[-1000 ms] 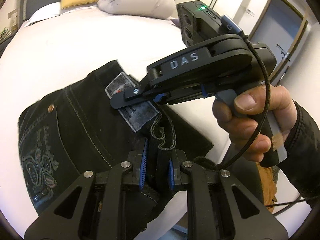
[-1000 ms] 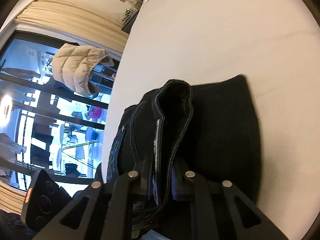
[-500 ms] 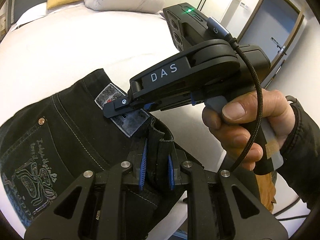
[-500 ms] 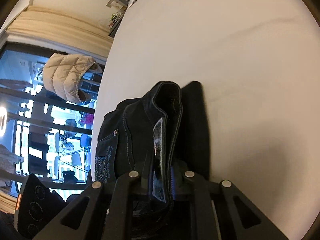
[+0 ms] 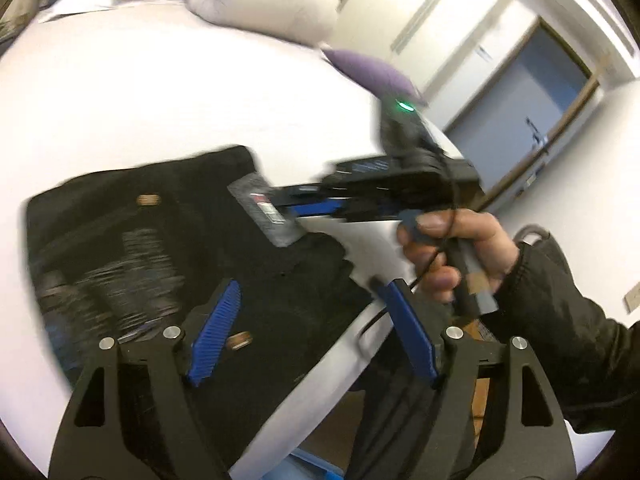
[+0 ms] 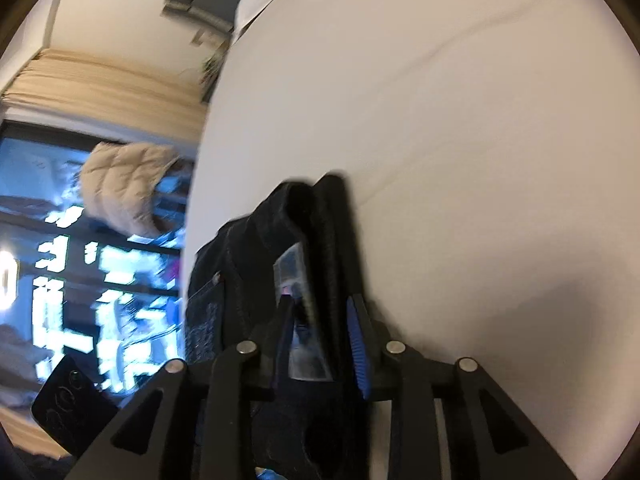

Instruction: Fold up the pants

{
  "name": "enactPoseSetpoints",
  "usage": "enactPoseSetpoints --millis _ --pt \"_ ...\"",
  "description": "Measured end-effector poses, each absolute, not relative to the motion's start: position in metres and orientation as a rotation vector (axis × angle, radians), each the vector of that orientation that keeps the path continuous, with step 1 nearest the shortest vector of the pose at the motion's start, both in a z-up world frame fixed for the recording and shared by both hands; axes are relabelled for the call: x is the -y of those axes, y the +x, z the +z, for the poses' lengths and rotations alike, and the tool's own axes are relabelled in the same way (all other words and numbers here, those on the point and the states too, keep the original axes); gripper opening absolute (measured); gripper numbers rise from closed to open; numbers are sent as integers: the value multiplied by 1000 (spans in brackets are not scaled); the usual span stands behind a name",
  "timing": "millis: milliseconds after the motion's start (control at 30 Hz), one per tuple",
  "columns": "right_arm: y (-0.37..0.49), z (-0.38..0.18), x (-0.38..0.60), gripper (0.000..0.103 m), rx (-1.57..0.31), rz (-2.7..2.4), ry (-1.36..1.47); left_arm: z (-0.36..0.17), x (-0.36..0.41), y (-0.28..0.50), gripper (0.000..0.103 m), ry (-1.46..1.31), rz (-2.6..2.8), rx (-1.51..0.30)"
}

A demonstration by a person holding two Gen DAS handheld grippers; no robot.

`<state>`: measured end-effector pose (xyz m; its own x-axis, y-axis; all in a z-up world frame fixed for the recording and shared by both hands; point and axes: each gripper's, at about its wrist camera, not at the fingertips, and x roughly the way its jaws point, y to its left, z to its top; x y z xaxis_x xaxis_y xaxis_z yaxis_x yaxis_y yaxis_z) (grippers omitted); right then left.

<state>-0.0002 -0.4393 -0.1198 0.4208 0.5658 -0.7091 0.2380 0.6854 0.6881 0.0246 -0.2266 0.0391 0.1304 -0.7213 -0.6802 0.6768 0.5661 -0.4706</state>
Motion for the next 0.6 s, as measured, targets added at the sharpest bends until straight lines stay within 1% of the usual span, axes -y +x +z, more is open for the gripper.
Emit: enactPoseSetpoints --millis 67,133,200,267,333,367,400,433,500,533,567,600 --pt "-6 -101 439 31 -1136 182 770 40 203 37 75 -98 -960 -1023" --pt "-11 -77 429 31 -1085 236 764 37 185 53 75 -141 -900 -1017" --pt "-13 -57 403 31 -1070 288 697 28 176 59 75 -157 -868 -1018" --pt "-14 -57 377 31 -1115 326 635 25 175 77 75 -133 -853 -995" --pt "-13 -72 355 30 -1197 298 551 16 179 92 74 -74 -823 -981" --pt "-14 -89 345 21 -1268 250 500 11 184 105 73 -45 -805 -989" --pt "-15 -100 340 13 -1289 211 454 4 186 116 70 -25 -789 -1000" --pt "-15 -101 339 0 -1278 188 430 -6 192 129 63 0 -763 -1021" --pt "-17 -104 348 0 -1248 168 489 -23 196 142 49 13 -737 -1073" --pt "-18 -106 353 0 -1244 161 535 -34 196 145 38 23 -720 -1092" --pt "-18 -107 355 0 -1239 159 556 -38 196 144 35 34 -716 -1090" --pt "-18 -108 355 0 -1233 160 552 -40 195 140 35 41 -727 -1082"
